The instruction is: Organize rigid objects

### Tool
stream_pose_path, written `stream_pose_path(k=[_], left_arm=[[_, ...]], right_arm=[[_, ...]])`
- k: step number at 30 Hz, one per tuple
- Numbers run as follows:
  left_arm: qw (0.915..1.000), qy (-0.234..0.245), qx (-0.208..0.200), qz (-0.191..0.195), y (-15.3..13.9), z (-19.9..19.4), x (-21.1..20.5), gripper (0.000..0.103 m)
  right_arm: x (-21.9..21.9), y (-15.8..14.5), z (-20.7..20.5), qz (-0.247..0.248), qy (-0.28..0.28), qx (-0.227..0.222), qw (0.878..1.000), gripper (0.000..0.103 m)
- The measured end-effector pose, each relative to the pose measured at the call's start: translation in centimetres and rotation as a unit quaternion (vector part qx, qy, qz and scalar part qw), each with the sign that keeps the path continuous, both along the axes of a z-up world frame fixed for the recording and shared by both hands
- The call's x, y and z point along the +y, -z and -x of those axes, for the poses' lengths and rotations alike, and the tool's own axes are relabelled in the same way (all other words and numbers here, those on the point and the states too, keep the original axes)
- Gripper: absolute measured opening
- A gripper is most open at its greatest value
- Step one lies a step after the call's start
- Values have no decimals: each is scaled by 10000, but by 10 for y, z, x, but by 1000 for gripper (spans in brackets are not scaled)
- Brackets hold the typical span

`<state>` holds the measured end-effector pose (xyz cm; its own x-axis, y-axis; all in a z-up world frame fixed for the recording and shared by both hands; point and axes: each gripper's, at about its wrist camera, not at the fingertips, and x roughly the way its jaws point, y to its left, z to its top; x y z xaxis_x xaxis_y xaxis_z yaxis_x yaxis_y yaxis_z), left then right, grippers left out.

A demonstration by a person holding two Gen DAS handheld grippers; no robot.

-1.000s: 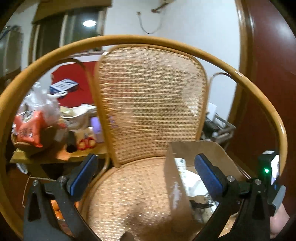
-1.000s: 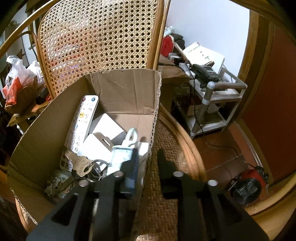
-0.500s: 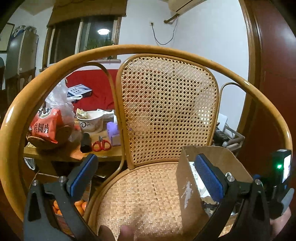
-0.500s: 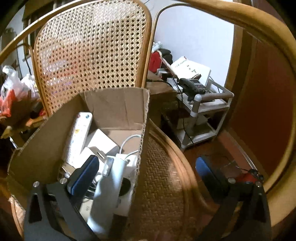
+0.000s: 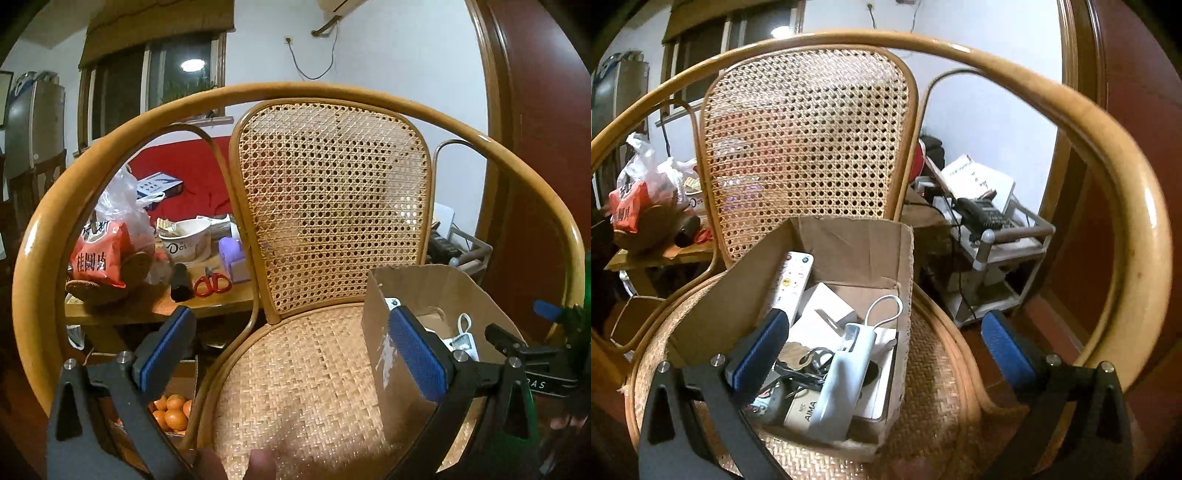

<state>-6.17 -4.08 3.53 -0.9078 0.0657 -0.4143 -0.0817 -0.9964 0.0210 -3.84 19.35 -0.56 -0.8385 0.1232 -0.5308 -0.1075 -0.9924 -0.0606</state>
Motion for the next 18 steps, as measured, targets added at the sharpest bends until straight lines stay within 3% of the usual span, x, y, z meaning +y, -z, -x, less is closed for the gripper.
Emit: stream_pose_path(k=[11, 18], left_arm=[[9991, -269, 298, -147, -10, -36, -13, 103], [9993, -261, 204, -169, -4, -57, -12, 103]], right_arm=[[-17, -10, -44, -191, 131, 337, 9992, 103], [-24, -18, -74, -222, 137, 539, 9982, 103]])
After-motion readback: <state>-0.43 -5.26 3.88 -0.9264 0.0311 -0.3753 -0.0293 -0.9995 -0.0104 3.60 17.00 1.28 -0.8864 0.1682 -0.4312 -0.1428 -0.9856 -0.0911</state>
